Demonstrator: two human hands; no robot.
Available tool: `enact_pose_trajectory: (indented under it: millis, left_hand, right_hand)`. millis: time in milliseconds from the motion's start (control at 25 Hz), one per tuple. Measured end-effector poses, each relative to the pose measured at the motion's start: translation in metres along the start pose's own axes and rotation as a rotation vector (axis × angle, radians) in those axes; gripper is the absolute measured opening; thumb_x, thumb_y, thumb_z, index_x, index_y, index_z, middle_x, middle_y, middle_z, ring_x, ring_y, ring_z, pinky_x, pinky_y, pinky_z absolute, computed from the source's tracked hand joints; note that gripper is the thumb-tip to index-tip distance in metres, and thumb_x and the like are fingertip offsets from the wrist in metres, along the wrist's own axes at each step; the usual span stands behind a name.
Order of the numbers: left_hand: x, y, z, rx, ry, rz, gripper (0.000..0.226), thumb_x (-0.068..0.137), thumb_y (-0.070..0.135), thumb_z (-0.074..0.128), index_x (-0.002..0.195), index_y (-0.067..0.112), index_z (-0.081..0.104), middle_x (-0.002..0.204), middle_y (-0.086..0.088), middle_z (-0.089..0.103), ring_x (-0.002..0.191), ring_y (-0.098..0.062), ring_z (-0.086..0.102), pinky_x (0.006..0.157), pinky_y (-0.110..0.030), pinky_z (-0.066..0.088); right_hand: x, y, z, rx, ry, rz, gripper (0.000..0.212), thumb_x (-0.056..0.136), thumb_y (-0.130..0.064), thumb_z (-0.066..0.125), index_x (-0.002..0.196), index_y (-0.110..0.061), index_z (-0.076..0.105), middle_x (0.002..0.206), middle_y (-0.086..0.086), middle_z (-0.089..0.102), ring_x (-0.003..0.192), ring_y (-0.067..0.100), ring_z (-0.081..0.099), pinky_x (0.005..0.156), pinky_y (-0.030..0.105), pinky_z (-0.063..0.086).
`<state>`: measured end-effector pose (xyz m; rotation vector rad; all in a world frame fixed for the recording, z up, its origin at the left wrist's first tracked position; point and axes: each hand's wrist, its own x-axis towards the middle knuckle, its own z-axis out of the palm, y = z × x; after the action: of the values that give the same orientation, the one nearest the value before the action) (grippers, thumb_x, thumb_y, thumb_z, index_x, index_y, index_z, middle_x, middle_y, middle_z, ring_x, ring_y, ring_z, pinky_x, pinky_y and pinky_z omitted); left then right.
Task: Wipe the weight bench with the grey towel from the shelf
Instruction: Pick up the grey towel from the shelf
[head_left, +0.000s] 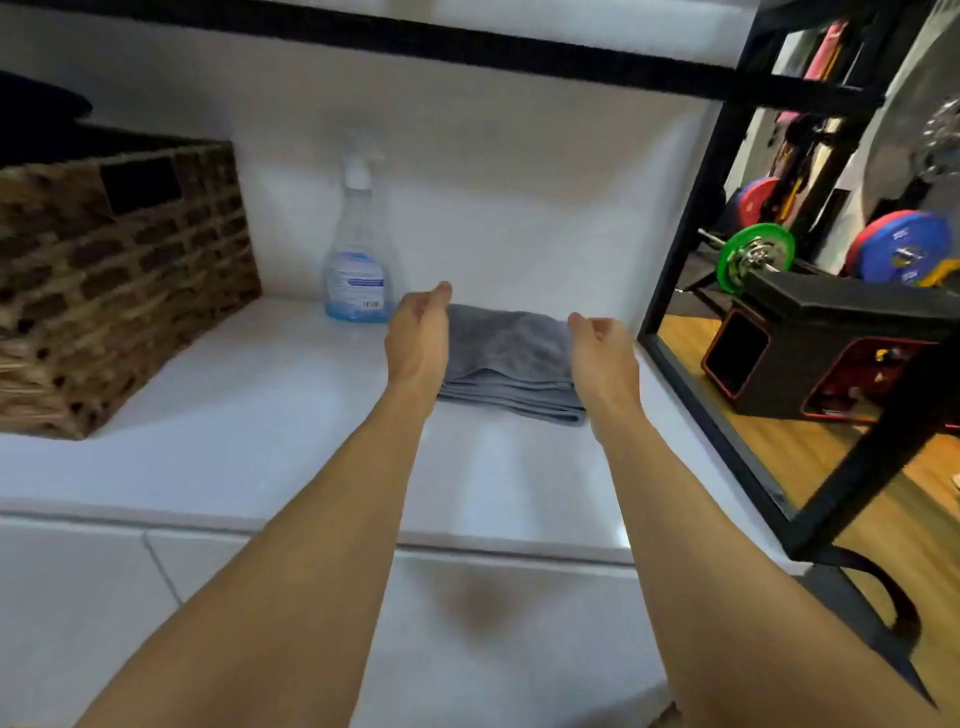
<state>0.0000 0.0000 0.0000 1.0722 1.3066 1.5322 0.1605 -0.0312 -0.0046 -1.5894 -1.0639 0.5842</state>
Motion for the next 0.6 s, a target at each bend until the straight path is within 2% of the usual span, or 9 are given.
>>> enact_pose_trajectory:
  millis: [120,200,240,320,400,440,520,600]
  left_hand:
    - [0.015,-0.012,0.013,0.224,0.026,-0.083,0.051,0.09,0.041,0.054,0.129,0.008,0.051,0.127,-0.011,0.057,0.112,-0.028,0.054,0.094,-0.034,0.042]
    - [0.016,-0.015,0.016,0.283,-0.029,-0.181,0.063,0.086,0.035,0.065,0.136,0.004,0.042,0.138,-0.017,0.051,0.122,-0.033,0.052,0.098,-0.037,0.045]
    - [0.017,-0.014,0.016,0.246,-0.062,-0.242,0.064,0.081,0.029,0.071,0.132,0.002,0.042,0.135,-0.019,0.053,0.119,-0.035,0.055,0.096,-0.04,0.049]
    - [0.011,-0.007,0.01,0.104,-0.114,-0.316,0.05,0.072,0.016,0.078,0.11,0.004,0.047,0.114,-0.021,0.064,0.1,-0.037,0.065,0.082,-0.044,0.057]
    - [0.0,0.002,0.002,0.019,-0.183,-0.313,0.035,0.07,0.011,0.076,0.099,0.0,0.059,0.091,-0.018,0.07,0.082,-0.034,0.069,0.063,-0.037,0.058]
    - [-0.006,0.011,-0.005,-0.024,-0.212,-0.278,0.027,0.071,0.01,0.074,0.095,0.003,0.064,0.083,-0.016,0.071,0.076,-0.032,0.069,0.059,-0.034,0.057]
    - [-0.022,0.04,-0.023,-0.099,-0.273,-0.217,0.021,0.072,0.009,0.069,0.093,0.01,0.067,0.082,-0.013,0.07,0.074,-0.029,0.068,0.061,-0.034,0.056]
    - [-0.044,0.083,-0.042,-0.112,-0.308,-0.184,0.021,0.074,0.008,0.066,0.093,0.016,0.064,0.085,-0.009,0.07,0.075,-0.027,0.068,0.06,-0.033,0.056]
  right_hand:
    - [0.019,0.014,0.011,-0.164,-0.004,0.136,0.06,0.094,-0.042,0.05,0.143,-0.011,0.035,0.14,0.014,0.048,0.121,0.035,0.051,0.101,0.051,0.044]
    - [0.028,0.016,0.015,-0.155,-0.052,0.222,0.068,0.092,-0.033,0.06,0.145,-0.005,0.03,0.141,0.018,0.048,0.12,0.037,0.053,0.097,0.046,0.048]
    - [0.03,0.011,0.015,-0.105,-0.061,0.268,0.068,0.089,-0.029,0.065,0.143,-0.002,0.034,0.135,0.018,0.053,0.114,0.037,0.057,0.089,0.042,0.052]
    - [0.032,0.003,0.01,0.077,-0.098,0.355,0.054,0.084,-0.019,0.073,0.129,0.003,0.051,0.119,0.019,0.063,0.096,0.033,0.063,0.074,0.037,0.054]
    - [0.022,-0.001,0.002,0.211,-0.181,0.485,0.045,0.077,-0.013,0.075,0.117,0.001,0.061,0.113,0.018,0.066,0.096,0.031,0.065,0.08,0.037,0.057]
    - [0.014,-0.006,-0.004,0.279,-0.234,0.532,0.045,0.073,-0.014,0.076,0.115,-0.002,0.063,0.114,0.017,0.067,0.1,0.031,0.066,0.085,0.039,0.057]
    - [-0.01,-0.03,-0.021,0.44,-0.34,0.567,0.042,0.073,-0.019,0.076,0.111,-0.005,0.067,0.112,0.014,0.071,0.1,0.03,0.069,0.081,0.039,0.058]
    - [-0.045,-0.073,-0.042,0.58,-0.366,0.515,0.038,0.076,-0.021,0.078,0.109,-0.004,0.07,0.103,0.013,0.076,0.093,0.029,0.073,0.071,0.037,0.061]
